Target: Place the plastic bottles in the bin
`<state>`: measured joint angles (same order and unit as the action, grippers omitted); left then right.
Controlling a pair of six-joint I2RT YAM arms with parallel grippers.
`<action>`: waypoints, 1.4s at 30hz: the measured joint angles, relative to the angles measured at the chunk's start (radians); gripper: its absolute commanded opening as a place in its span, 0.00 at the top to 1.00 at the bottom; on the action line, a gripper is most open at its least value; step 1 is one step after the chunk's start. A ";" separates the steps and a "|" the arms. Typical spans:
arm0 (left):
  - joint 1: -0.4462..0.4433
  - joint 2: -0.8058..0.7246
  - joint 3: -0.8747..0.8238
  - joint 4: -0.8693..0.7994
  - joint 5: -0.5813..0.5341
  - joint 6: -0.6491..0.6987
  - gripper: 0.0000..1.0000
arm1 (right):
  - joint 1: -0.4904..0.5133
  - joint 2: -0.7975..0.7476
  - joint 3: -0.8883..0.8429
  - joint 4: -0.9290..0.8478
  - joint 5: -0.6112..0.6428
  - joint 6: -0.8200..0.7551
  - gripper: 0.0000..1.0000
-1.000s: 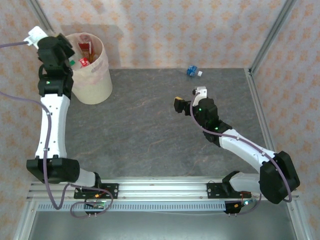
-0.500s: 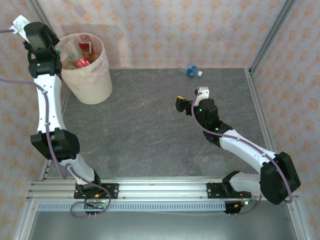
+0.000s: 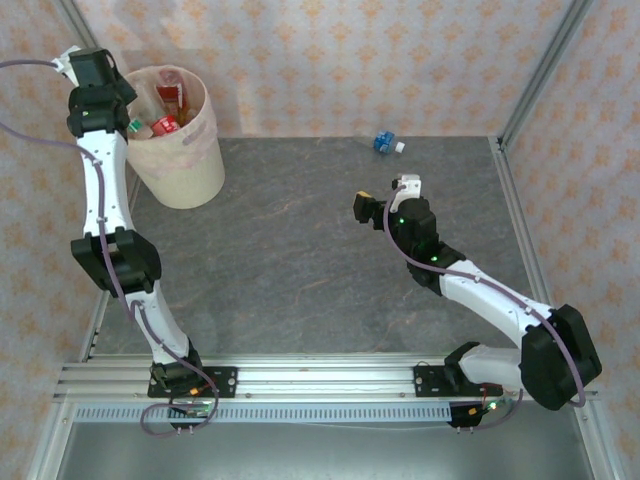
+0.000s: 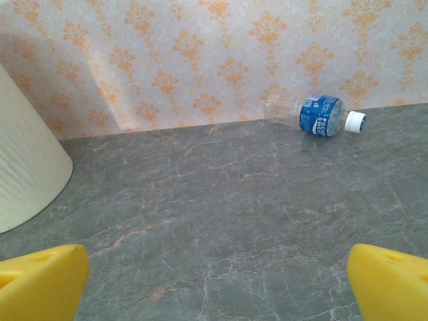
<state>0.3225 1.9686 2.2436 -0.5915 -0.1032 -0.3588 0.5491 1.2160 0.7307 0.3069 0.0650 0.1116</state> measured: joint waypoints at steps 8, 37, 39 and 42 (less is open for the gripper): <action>-0.001 0.035 0.075 -0.064 0.023 0.011 0.01 | 0.000 0.007 0.000 -0.004 0.007 0.000 0.01; -0.153 0.094 0.123 -0.123 0.256 -0.041 0.00 | 0.000 0.019 0.000 -0.013 0.023 0.004 0.01; -0.150 0.093 0.123 -0.125 0.243 -0.053 0.00 | 0.000 0.019 0.000 -0.015 0.026 0.004 0.01; -0.145 0.090 0.116 -0.129 0.222 -0.061 0.00 | 0.000 0.019 0.000 -0.015 0.026 0.004 0.01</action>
<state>0.1776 2.0590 2.3596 -0.7200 0.1192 -0.4202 0.5491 1.2350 0.7307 0.2916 0.0910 0.1154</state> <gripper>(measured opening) 0.995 0.992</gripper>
